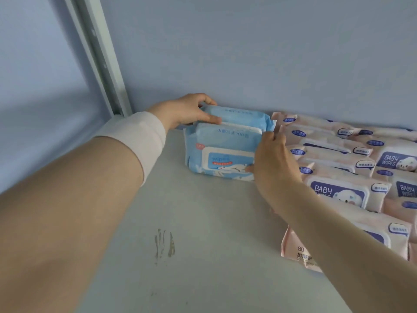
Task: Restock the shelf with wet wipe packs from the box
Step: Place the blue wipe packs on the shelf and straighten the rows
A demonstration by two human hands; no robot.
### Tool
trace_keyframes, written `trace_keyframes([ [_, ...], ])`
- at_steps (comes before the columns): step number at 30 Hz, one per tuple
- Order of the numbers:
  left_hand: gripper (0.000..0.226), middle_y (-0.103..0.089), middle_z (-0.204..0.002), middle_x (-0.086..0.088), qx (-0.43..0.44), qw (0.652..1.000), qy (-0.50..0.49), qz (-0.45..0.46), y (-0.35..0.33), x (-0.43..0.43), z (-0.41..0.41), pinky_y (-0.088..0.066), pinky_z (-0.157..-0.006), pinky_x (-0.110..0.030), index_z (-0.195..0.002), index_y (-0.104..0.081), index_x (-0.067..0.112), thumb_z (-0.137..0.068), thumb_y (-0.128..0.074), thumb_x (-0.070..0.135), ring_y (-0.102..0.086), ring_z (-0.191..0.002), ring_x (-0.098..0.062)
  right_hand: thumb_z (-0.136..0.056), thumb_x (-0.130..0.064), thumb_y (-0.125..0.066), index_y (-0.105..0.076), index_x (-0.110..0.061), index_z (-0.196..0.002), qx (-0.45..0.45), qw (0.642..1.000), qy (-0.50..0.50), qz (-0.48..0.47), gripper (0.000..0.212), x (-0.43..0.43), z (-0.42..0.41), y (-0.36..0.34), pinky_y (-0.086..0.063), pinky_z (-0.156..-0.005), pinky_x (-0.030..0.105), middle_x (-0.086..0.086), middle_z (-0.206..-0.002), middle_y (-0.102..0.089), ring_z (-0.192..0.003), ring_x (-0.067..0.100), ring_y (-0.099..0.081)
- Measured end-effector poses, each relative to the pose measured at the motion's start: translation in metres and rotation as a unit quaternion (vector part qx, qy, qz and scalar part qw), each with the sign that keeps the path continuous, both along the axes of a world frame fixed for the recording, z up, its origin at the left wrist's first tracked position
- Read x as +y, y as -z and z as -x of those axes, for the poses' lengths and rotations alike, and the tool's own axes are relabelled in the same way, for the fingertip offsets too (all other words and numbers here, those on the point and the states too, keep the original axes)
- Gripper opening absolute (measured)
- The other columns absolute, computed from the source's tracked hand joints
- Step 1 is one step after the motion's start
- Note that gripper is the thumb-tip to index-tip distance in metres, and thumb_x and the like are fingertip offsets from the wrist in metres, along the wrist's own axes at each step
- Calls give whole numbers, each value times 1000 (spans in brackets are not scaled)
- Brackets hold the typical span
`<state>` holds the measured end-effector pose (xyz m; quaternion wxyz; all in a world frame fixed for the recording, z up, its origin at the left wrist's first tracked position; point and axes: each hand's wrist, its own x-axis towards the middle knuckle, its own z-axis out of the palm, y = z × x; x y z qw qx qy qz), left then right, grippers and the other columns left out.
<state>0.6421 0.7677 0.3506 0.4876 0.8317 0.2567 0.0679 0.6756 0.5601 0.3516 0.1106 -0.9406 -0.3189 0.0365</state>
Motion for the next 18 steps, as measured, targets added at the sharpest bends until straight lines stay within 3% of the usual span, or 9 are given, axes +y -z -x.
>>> trace_keyframes([
  [2,51,-51,-133,-2,13,1000,-13,-12,-5,-4,4,-46,-88,-29,-123,-52,27,-79,-66,50,-52,-119,-18,-92,-7,-57,-26,1,-136,-8,1000,-2,25,55,6,-4,-4,-45,-84,37,18,-139,-33,-119,35,-52],
  [5,61,-40,-146,-1,16,997,-19,-69,-14,-12,19,-37,-94,-25,-138,-39,22,-86,-55,50,-40,-132,-14,-86,-13,-66,-25,0,-138,-4,999,-20,39,68,5,-4,-12,-41,-80,34,18,-139,-29,-121,34,-48],
  [9,83,-28,-152,1,3,981,26,-190,-21,-21,54,-26,-106,-22,-145,-28,21,-77,-71,39,-26,-141,-14,-76,-33,-75,-26,-12,-142,-51,996,-77,12,85,-13,-4,-32,-35,-101,37,14,-141,-27,-131,31,-29],
  [13,106,-13,-158,-3,60,947,69,-309,-12,-24,76,-13,-115,-25,-147,-22,24,-61,-81,42,-10,-146,-13,-74,-36,-76,-30,-11,-141,-45,994,-86,42,84,-28,-9,-34,-31,-104,37,14,-142,-30,-130,33,-31],
  [18,114,-6,-159,-3,85,923,86,-365,-15,-26,69,-10,-116,-27,-149,-15,26,-59,-83,44,-5,-147,-15,-75,-40,-73,-25,-13,-143,-63,993,-87,54,88,-24,-5,-17,-29,-107,39,16,-146,-26,-133,33,-28],
])
